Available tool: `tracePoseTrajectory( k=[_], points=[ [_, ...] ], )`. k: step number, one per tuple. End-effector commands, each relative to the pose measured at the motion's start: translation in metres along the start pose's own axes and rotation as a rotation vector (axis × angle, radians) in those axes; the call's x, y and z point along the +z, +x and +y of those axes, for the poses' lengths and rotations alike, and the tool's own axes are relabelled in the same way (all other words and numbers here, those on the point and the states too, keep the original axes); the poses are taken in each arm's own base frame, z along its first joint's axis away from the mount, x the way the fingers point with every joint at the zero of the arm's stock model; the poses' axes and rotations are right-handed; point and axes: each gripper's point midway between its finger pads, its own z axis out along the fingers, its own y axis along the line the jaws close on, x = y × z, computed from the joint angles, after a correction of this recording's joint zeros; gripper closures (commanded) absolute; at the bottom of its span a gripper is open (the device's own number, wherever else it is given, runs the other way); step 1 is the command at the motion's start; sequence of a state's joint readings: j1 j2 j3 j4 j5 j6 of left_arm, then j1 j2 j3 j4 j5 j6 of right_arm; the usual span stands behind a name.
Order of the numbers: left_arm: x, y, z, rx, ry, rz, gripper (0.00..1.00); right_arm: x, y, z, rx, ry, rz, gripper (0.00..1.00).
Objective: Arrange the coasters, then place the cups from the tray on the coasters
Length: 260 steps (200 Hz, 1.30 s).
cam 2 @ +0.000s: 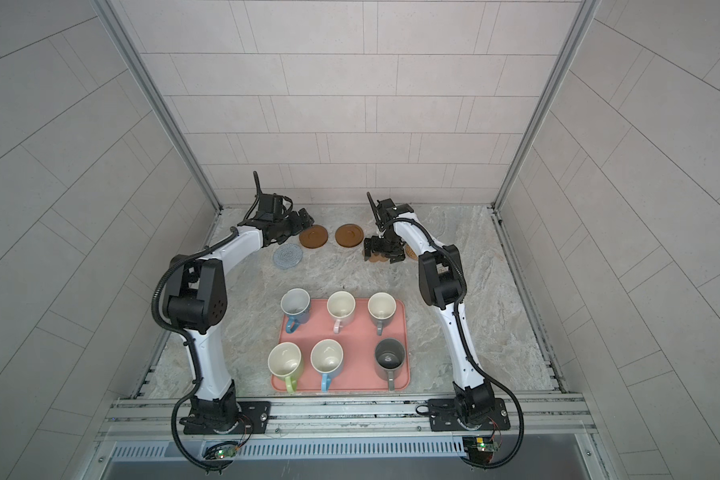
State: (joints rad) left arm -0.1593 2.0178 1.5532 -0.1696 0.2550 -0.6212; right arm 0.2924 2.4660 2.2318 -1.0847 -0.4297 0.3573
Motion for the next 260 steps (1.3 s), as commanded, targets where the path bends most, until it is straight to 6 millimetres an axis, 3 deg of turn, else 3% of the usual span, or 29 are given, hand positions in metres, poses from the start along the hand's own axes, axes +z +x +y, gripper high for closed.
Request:
tracePoseTrajectory(
  k=[1, 52, 105, 175, 213, 260],
  points=[
    [-0.006, -0.009, -0.005, 0.000, 0.015, -0.022, 0.00, -0.035, 0.005, 0.037, -0.108, -0.147, -0.023, 0.01],
    [-0.006, -0.009, -0.006, 0.002, 0.017, -0.019, 0.00, -0.022, 0.007, 0.070, -0.187, -0.273, 0.019, 0.01],
    [-0.008, -0.010, -0.007, 0.006, 0.013, -0.024, 0.00, 0.002, -0.013, 0.081, -0.179, -0.319, 0.000, 0.01],
    [-0.011, -0.011, -0.006, 0.005, 0.010, -0.024, 0.00, 0.028, -0.008, 0.065, -0.155, -0.264, 0.044, 0.01],
    [-0.010, -0.009, -0.005, 0.004, 0.008, -0.020, 0.00, 0.032, -0.021, 0.044, -0.119, -0.140, -0.008, 0.01],
    [-0.009, -0.008, -0.005, 0.004, 0.008, -0.017, 0.00, 0.033, -0.035, 0.037, -0.101, -0.099, -0.063, 0.01]
  ],
)
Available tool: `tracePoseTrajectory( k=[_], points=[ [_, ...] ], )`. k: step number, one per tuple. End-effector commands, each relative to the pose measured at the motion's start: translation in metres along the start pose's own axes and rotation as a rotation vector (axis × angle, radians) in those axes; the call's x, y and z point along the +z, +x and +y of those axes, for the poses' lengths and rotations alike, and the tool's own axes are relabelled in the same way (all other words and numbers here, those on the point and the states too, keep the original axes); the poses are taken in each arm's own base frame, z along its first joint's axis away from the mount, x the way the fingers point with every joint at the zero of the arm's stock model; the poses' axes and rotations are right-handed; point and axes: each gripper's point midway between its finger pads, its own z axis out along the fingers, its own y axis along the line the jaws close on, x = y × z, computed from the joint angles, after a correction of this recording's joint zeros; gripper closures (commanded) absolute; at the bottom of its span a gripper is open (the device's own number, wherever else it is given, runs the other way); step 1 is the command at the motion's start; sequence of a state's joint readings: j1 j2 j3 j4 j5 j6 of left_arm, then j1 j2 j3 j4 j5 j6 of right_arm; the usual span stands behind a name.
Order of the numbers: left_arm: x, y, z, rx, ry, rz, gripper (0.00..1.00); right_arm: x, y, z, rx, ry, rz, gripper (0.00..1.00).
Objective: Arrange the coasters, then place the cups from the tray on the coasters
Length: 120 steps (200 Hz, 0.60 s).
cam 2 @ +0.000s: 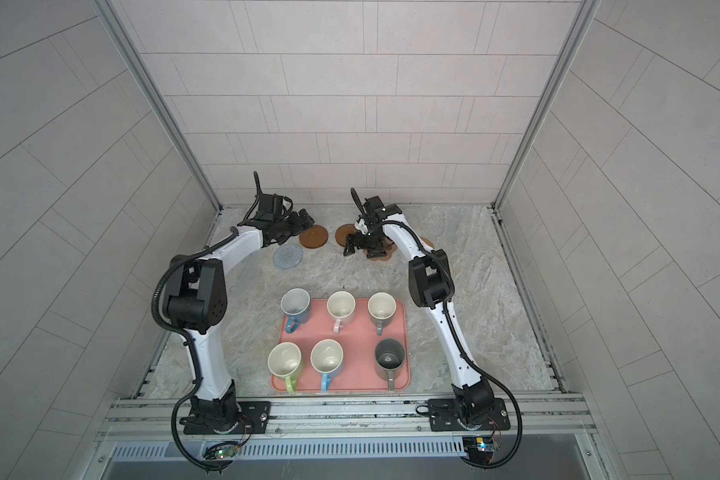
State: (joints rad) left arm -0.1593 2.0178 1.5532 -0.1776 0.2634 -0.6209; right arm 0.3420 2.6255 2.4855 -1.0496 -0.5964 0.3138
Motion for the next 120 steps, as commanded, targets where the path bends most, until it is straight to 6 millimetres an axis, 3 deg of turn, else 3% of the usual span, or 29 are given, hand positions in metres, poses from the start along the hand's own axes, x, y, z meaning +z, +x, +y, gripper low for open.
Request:
tracePoseTrajectory(
  k=[1, 120],
  points=[
    [-0.009, -0.010, -0.005, 0.005, 0.006, -0.028, 0.00, 0.011, -0.002, -0.029, 0.035, 0.101, -0.009, 0.01],
    [-0.007, -0.008, -0.004, 0.006, 0.009, -0.019, 0.00, 0.013, -0.028, -0.047, 0.071, 0.106, -0.093, 0.01]
  ],
)
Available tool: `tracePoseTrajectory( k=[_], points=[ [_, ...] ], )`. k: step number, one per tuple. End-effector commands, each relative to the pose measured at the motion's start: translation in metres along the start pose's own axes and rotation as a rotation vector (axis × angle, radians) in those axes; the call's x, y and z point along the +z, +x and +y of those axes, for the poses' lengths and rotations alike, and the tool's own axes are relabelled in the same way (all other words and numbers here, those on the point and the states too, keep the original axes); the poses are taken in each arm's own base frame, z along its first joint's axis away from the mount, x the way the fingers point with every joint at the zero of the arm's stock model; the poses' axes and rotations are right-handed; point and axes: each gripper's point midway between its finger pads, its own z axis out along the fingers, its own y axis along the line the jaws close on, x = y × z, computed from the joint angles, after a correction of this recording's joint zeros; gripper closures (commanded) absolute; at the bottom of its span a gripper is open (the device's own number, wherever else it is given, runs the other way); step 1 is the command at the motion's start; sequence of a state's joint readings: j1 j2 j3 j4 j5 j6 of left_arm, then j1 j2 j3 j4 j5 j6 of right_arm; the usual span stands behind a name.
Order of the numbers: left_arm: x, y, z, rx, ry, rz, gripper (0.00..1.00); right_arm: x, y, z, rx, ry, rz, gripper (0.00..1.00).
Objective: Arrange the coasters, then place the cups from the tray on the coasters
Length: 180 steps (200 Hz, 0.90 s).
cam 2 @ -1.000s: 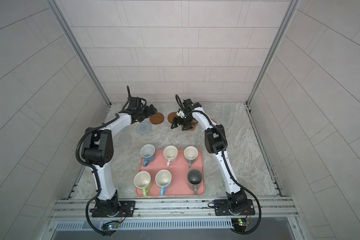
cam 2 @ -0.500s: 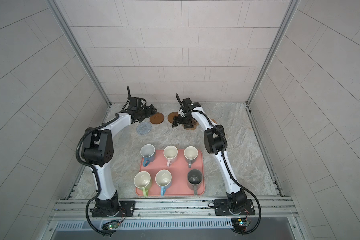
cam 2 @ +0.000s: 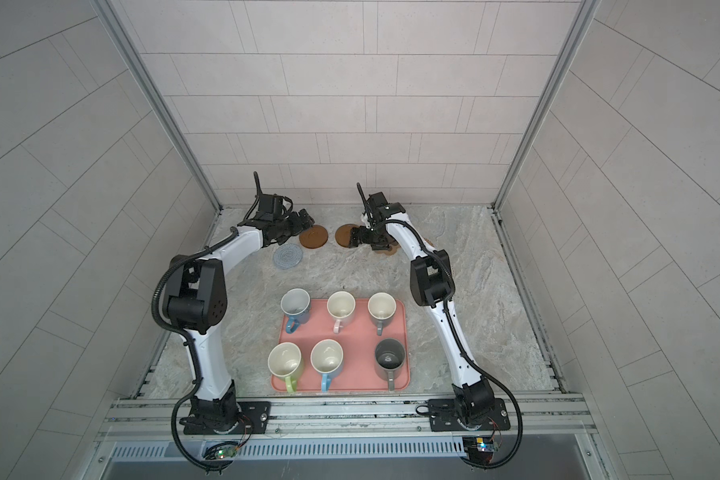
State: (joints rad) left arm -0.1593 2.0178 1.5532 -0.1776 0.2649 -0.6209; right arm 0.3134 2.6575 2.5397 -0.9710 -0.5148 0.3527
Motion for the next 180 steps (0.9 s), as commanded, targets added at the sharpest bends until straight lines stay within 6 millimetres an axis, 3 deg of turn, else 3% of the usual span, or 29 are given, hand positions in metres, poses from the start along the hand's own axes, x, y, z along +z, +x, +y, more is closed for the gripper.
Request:
tracePoseTrajectory(
  k=[1, 43, 115, 146, 180],
  points=[
    [-0.007, -0.008, -0.004, 0.006, 0.008, -0.020, 0.00, 0.020, 0.008, -0.023, 0.047, 0.045, 0.030, 0.01],
    [-0.005, -0.009, -0.006, 0.006, 0.015, -0.017, 0.00, 0.009, -0.002, -0.008, 0.035, -0.006, 0.005, 0.01],
    [-0.003, -0.009, -0.007, 0.004, 0.020, -0.013, 0.00, -0.057, -0.018, 0.031, -0.009, -0.099, -0.068, 0.01],
    [-0.003, -0.008, -0.005, 0.003, 0.016, -0.011, 0.00, -0.078, -0.014, 0.025, -0.011, -0.065, -0.069, 0.01],
    [0.000, -0.006, -0.004, 0.001, 0.017, -0.007, 0.00, -0.094, -0.008, -0.004, 0.018, 0.022, -0.068, 0.01]
  ],
)
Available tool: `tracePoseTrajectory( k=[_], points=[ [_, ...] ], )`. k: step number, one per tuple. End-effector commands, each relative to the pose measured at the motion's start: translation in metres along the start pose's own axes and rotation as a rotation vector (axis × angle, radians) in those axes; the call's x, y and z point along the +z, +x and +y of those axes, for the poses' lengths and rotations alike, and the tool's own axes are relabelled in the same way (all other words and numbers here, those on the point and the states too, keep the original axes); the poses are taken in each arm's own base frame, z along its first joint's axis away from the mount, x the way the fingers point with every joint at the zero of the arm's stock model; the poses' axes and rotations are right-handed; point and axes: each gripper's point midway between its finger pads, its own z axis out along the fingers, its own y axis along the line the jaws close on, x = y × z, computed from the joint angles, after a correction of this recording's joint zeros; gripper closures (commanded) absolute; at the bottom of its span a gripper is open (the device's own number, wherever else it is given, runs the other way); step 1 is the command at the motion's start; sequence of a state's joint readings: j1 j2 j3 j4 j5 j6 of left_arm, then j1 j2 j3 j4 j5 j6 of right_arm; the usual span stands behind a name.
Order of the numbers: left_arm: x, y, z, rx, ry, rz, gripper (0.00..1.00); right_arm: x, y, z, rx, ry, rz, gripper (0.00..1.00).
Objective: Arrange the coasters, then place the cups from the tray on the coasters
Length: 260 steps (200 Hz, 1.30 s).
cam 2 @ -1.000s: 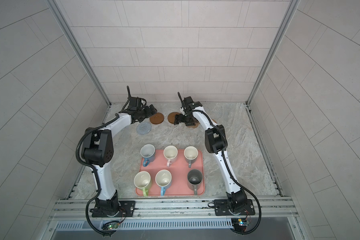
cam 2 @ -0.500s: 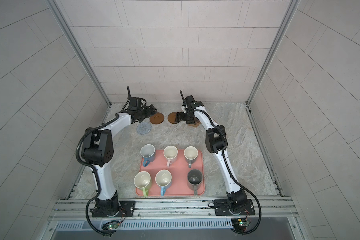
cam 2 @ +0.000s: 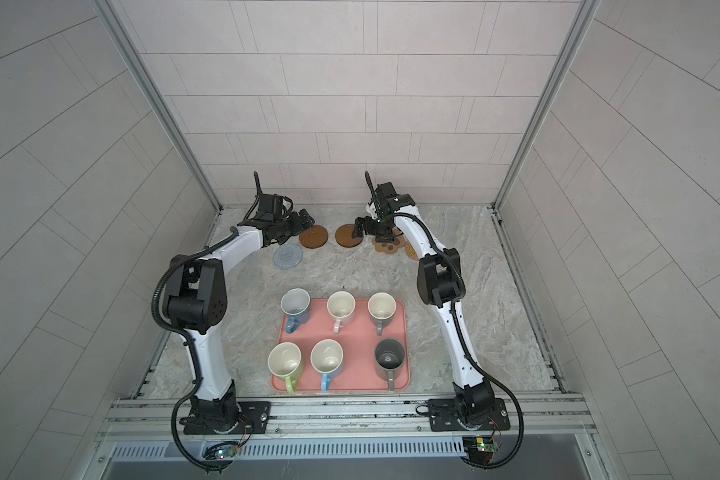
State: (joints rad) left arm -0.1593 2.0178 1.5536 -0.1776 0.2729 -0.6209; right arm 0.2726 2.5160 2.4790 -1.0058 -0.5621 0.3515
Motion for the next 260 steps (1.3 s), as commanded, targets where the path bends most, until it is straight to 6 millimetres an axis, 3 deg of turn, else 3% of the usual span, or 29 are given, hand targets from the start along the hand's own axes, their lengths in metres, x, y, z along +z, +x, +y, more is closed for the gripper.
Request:
tracePoseTrajectory(
  k=[1, 34, 59, 128, 260],
  points=[
    [0.000, -0.007, -0.003, 0.001, 0.010, -0.011, 0.00, -0.034, 0.000, -0.014, 0.004, 0.068, -0.022, 0.01],
    [0.000, -0.006, -0.004, 0.002, 0.013, -0.007, 0.00, -0.043, 0.004, -0.051, 0.067, 0.169, -0.022, 0.00],
    [0.001, -0.006, -0.004, 0.000, 0.014, -0.007, 0.00, -0.037, 0.006, -0.069, 0.119, 0.193, -0.013, 0.01],
    [-0.001, -0.005, -0.003, 0.000, 0.012, -0.007, 0.00, -0.017, 0.019, -0.084, 0.171, 0.205, 0.026, 0.01],
    [-0.001, -0.005, -0.002, -0.002, 0.010, -0.009, 0.00, 0.020, 0.032, -0.091, 0.243, 0.141, 0.059, 0.01]
  ],
)
